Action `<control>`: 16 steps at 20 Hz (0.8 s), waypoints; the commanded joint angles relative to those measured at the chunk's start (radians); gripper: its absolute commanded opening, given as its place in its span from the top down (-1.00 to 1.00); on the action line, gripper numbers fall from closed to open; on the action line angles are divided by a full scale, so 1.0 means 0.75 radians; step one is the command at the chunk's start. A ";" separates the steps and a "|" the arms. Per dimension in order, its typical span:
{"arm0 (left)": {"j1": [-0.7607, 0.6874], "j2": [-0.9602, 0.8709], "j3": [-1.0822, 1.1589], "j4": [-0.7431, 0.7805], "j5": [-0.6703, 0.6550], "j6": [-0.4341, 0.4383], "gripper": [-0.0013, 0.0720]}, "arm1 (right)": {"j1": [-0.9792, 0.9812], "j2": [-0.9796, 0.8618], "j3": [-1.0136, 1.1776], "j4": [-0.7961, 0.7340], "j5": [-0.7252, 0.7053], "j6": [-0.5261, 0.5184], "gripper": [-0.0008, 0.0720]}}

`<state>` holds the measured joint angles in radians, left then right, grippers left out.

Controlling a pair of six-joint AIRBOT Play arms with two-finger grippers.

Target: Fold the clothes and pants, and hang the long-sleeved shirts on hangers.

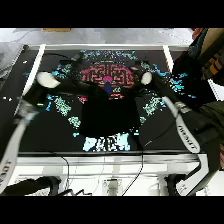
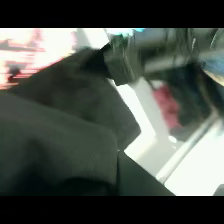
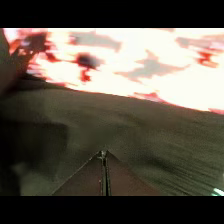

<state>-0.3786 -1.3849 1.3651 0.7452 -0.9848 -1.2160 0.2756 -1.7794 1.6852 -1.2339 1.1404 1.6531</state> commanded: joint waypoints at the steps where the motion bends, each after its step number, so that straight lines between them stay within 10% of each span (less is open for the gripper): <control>1: -0.284 -0.161 0.002 -0.124 0.269 -0.001 -0.33 | -0.211 0.124 -0.001 -0.105 0.137 -0.008 0.92; 2: -0.336 -0.189 0.002 -0.180 0.292 0.001 -0.77 | -0.255 0.153 -0.001 -0.121 0.141 -0.069 0.92; 9: -0.337 -0.208 0.002 -0.105 0.300 0.109 -0.76 | -0.609 0.179 -0.165 -0.007 0.412 -0.544 0.92; 12: -0.256 -0.209 0.002 0.124 0.288 0.104 0.67 | -0.694 0.178 -0.397 0.521 0.330 -0.763 0.86; 13: -0.242 -0.211 0.002 0.190 0.275 0.104 0.94 | -0.694 0.178 -0.471 0.644 0.254 -0.766 0.42; 14: -0.238 -0.216 0.002 0.238 0.257 0.105 0.94 | -0.680 0.177 -0.540 0.722 0.170 -0.765 -0.57; 15: -0.238 -0.223 0.002 0.284 0.234 0.105 0.94 | -0.654 0.177 -0.589 0.736 0.105 -0.760 -0.99; 16: -0.246 -0.234 0.001 0.315 0.213 0.105 0.94 | -0.618 0.176 -0.630 0.724 0.045 -0.746 -1.00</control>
<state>-0.5732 -1.5490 1.3655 0.8589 -0.7898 -1.1404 -0.2035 -1.6478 1.3281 -0.8581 1.2976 1.1427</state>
